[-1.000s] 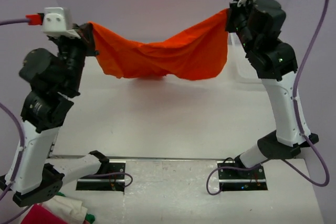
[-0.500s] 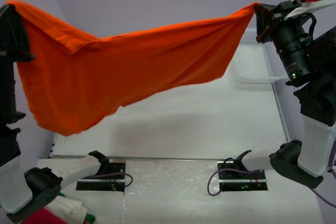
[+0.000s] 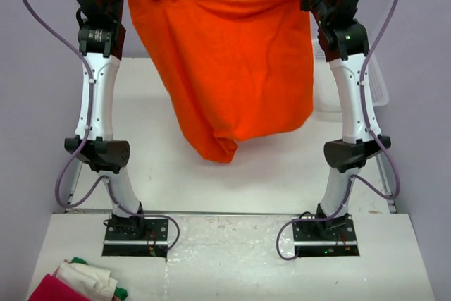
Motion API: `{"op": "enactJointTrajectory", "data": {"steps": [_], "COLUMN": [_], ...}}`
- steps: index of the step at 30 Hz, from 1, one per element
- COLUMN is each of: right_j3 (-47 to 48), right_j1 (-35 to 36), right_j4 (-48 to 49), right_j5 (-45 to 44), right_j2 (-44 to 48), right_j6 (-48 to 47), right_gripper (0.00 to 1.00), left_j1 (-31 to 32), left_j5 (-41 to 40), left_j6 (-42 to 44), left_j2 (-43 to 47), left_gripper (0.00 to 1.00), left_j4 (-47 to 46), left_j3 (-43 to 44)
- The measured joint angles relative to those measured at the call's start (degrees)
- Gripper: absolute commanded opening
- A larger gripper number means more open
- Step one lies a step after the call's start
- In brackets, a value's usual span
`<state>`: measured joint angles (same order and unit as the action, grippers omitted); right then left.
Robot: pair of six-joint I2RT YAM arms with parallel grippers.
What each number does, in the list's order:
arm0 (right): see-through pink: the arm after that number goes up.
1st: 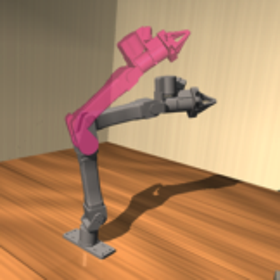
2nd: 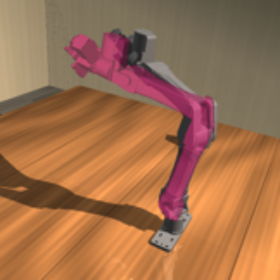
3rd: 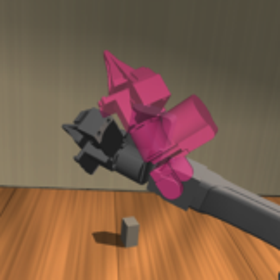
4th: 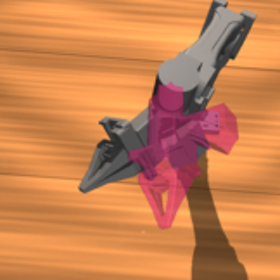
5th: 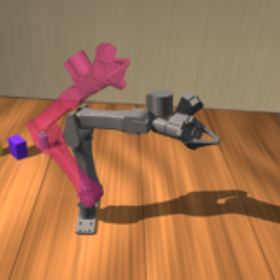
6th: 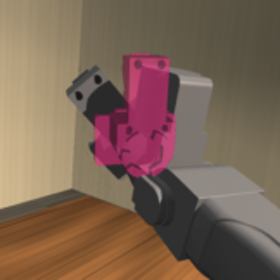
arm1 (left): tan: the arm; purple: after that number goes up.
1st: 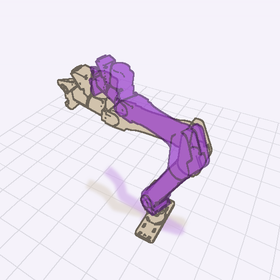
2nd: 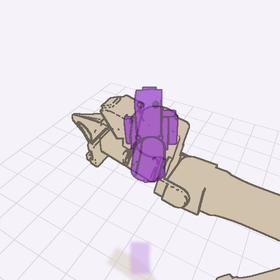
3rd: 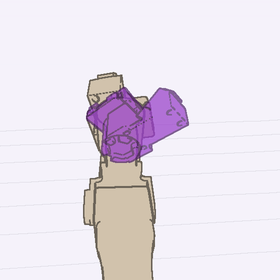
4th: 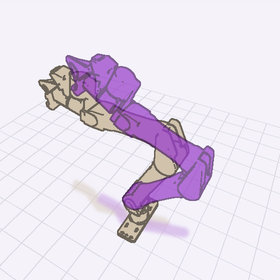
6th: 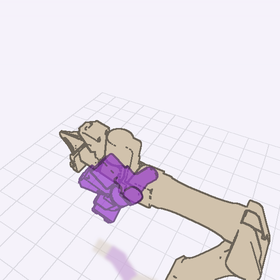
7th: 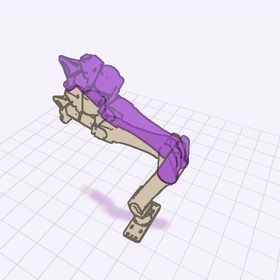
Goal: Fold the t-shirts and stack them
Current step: Flatten out the tshirt
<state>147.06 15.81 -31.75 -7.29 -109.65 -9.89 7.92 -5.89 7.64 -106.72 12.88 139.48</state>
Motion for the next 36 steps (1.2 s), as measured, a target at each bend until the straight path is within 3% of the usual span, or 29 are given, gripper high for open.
{"op": "enactJointTrajectory", "data": {"steps": [4,10,14,17,23,29,32,36], "right_j3": [0.02,0.00,-2.64,-8.37,-26.91,-52.94,-60.96,-66.69], "right_j1": [-3.13,-4.44,-5.20,-5.84,-6.10,-5.46,-5.05,-4.70], "right_j4": [2.08,6.08,6.54,5.51,-0.20,-9.49,-13.81,-16.68], "right_j5": [2.34,5.44,5.57,5.55,3.48,1.29,-0.02,-2.10], "right_j2": [-3.87,-2.95,-0.28,2.05,1.95,1.55,3.54,11.76], "right_j6": [-0.37,-0.22,0.52,2.08,7.02,16.20,19.80,23.02], "right_gripper": [0.00,0.00,0.00,0.00,0.00,0.00,0.00,0.00], "left_j1": [-5.46,-5.55,-6.05,-5.90,-2.71,8.35,12.26,11.61], "left_j5": [3.89,8.96,10.64,10.95,8.46,-0.07,-1.77,-4.20], "left_j6": [-1.05,-1.16,-1.14,-1.01,-4.55,-13.55,-18.40,-23.45], "left_j2": [-4.57,-4.52,-1.55,2.73,10.43,20.04,27.69,42.58], "left_gripper": [0.00,0.00,0.00,0.00,0.00,0.00,0.00,0.00], "left_j4": [-1.99,-7.39,-10.75,-12.52,-9.70,0.52,8.00,12.61], "left_j3": [0.76,2.73,-0.79,-9.64,-36.33,-66.86,-73.64,-77.22]}}
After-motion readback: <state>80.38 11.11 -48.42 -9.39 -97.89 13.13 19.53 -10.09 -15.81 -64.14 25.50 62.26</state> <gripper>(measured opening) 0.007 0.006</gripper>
